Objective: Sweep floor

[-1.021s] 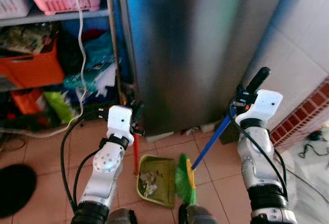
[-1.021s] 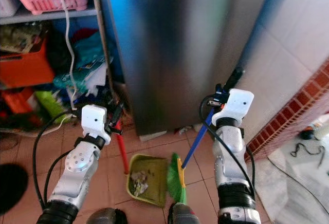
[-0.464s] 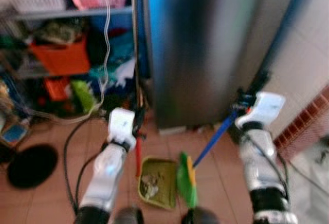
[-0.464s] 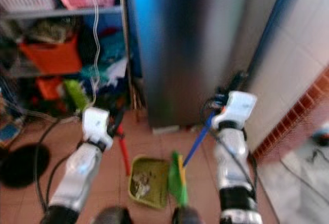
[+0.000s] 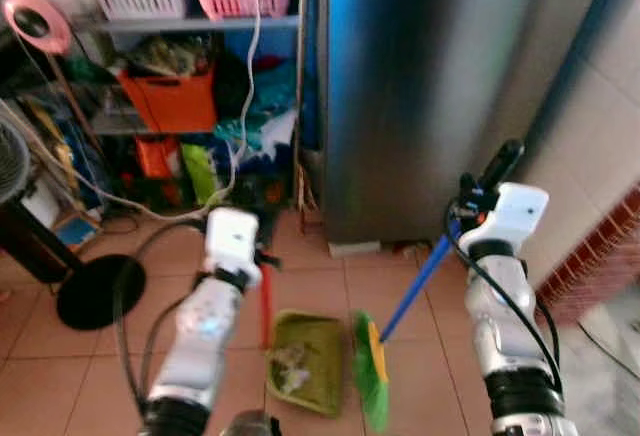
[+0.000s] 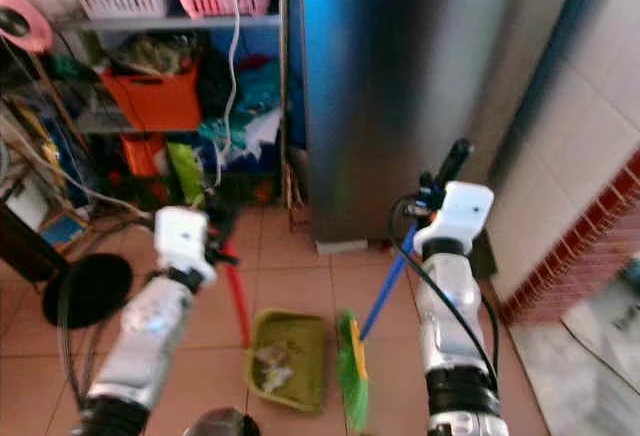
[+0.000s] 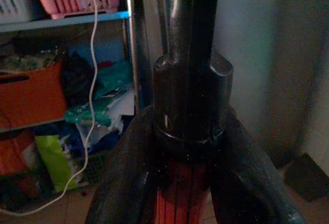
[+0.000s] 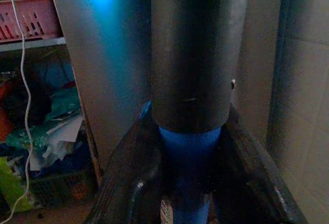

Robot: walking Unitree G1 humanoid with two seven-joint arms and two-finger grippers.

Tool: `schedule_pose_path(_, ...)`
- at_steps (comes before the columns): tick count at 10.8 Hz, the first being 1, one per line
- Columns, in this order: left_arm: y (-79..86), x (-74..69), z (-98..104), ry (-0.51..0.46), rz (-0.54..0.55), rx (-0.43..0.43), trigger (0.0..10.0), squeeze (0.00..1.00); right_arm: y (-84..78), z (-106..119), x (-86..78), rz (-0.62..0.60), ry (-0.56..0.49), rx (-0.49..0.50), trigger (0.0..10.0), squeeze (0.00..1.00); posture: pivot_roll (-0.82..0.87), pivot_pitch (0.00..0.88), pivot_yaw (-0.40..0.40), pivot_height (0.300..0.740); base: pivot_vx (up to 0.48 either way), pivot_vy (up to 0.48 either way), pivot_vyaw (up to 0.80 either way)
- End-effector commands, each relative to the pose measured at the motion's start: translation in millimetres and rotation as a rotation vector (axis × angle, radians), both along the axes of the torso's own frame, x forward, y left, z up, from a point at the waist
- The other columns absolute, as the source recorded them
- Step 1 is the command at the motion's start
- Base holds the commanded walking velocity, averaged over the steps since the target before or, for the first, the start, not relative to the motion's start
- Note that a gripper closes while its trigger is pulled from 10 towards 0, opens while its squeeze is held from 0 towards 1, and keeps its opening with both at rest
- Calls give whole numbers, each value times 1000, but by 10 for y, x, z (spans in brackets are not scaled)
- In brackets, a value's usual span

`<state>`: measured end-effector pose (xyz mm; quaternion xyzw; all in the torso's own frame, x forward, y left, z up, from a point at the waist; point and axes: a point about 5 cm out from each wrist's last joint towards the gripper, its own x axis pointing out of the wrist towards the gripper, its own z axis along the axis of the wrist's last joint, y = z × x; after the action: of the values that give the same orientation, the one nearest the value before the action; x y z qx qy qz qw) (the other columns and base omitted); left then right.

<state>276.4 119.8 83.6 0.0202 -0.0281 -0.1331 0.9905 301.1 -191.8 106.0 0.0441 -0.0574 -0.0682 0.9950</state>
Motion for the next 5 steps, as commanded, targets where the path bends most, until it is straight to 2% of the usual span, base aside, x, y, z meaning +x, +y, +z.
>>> schedule_pose_path(1, -20, 35, 188, -80, 0, -20, 10000, 0, -26, 56, 10, -4, -13, 0, 10000, 0, -80, 0, 21, 740, 0, 450, 0)
schedule_pose_path(5, -54, -11, 126, -51, -11, -30, 10000, 0, -41, 42, 5, -24, -2, -34, 10000, 0, -72, 0, 4, 740, 0, 478, 0)
